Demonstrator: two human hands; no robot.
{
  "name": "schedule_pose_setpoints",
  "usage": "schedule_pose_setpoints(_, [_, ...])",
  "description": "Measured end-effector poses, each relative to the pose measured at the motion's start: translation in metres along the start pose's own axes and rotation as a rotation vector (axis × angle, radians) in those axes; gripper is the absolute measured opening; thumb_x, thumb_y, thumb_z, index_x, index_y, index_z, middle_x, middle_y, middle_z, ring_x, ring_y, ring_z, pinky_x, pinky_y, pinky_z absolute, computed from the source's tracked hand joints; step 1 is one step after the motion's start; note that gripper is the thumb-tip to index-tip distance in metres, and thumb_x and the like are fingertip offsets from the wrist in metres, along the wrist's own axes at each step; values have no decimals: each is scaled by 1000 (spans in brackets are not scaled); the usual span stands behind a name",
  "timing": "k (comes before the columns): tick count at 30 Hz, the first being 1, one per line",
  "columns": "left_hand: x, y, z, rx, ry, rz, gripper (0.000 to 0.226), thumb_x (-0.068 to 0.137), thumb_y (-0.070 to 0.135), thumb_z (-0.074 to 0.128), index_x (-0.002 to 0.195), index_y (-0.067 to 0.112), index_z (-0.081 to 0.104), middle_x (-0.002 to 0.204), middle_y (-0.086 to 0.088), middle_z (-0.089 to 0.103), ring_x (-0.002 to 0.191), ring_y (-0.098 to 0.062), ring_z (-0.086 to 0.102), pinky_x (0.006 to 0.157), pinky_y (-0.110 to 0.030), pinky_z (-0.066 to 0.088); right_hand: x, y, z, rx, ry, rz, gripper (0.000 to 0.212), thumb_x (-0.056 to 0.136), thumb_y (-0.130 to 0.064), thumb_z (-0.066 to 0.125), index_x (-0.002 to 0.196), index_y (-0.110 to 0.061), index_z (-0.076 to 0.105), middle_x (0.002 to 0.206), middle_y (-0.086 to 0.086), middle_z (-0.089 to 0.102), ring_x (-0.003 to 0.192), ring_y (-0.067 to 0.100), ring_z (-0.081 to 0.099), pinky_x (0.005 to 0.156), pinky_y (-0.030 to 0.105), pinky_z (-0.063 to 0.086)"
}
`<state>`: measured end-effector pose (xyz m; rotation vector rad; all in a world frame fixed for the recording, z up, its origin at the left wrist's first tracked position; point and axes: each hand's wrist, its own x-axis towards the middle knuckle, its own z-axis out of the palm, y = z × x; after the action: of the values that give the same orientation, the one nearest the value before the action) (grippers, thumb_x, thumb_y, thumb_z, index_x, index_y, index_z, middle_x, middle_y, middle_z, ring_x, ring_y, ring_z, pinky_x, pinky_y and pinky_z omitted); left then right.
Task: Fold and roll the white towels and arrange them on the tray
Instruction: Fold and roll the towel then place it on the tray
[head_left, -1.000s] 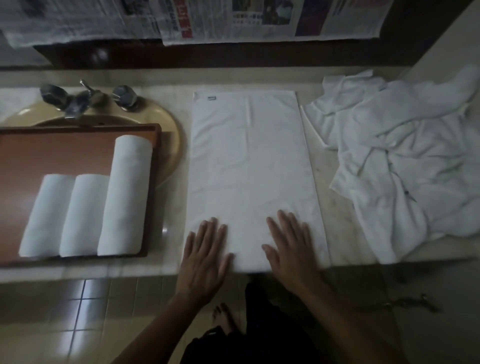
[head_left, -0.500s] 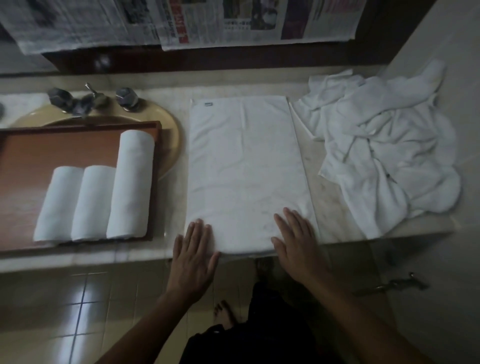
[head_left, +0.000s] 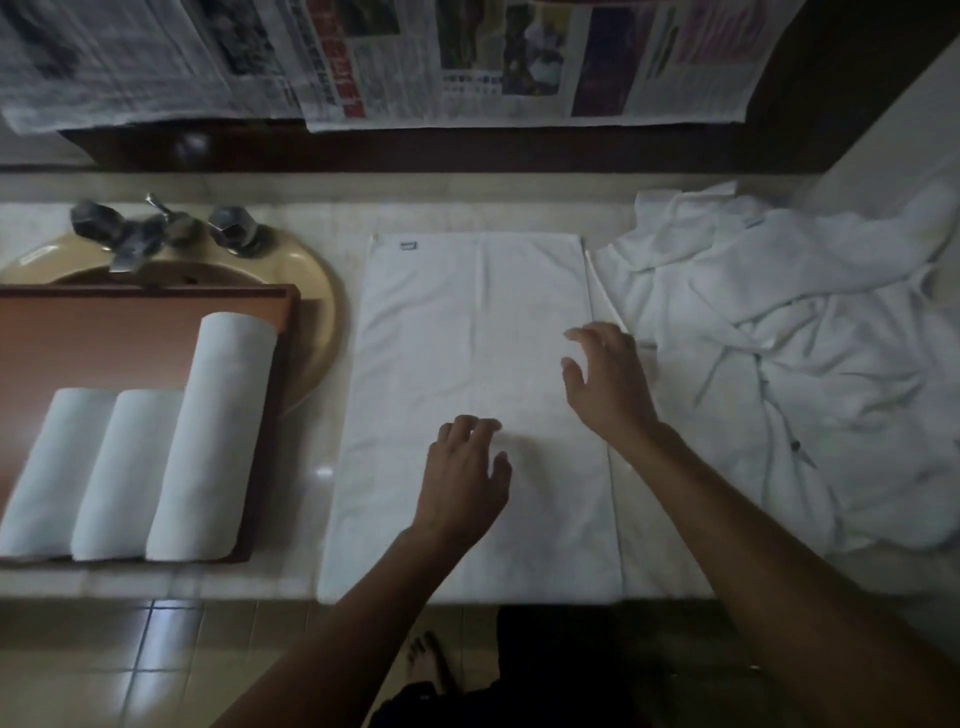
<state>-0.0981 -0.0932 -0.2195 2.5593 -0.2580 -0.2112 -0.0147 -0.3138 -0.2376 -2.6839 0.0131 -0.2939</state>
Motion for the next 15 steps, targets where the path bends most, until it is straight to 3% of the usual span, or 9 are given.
schedule_pose_setpoints(9, [69,61,39,-60,-3,-54,43,99,30,60,140,17,54,139,-3,55,124,-22,51,103,-35,47,157,34,19,-71,-171,101,50,100,-18,57,147,-5,46,149,17,43,134,36,42,110,43,40])
schedule_pose_setpoints(15, [78,78,60,-52,-3,-58,36,95,24,62,131,18,61,131,0,58,119,-20,50,97,-33,48,205,42,31,-98,-229,169,45,104,-23,56,141,-2,46,143,21,45,130,38,47,106,42,40])
